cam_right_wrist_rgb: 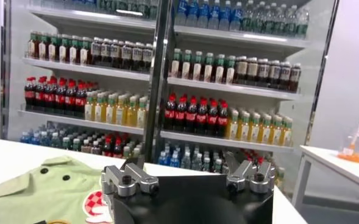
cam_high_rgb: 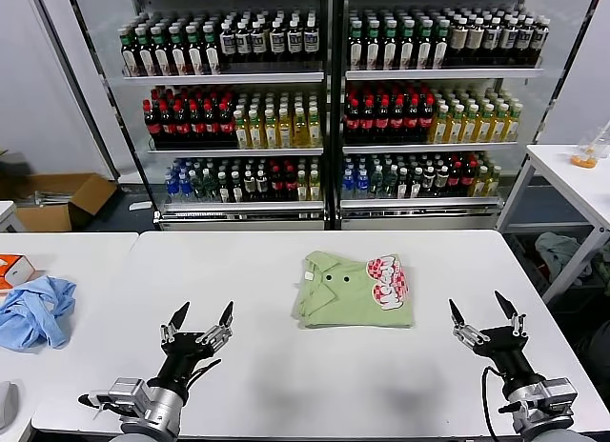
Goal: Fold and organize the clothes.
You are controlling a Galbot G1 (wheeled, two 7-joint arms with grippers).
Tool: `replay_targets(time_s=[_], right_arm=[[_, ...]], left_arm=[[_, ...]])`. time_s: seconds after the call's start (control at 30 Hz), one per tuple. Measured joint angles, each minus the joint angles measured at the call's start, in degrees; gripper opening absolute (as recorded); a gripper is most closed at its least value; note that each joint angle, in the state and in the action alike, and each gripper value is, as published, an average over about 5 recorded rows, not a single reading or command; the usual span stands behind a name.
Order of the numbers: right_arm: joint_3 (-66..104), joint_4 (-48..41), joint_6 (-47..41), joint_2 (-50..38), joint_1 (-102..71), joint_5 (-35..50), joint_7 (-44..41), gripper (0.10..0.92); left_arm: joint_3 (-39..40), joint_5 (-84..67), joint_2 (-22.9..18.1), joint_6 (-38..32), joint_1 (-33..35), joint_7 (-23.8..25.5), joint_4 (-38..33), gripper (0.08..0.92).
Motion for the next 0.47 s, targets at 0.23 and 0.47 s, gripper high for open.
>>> replay_targets(time_s=[0.23,0.47], right_arm=[[0.3,0.3,0.0,-0.7,-0.1,-0.9,1.7,0.823],[0.6,0.5,-0.7,-1.7,0.4,-1.1,3.0,0.823]], left_arm=[[-0.6,0.4,0.3,-0.1,0.2,0.1,0.0,0.823],[-0.7,0.7,0.1,-0.1,0.1,0.2,0.6,0.823]])
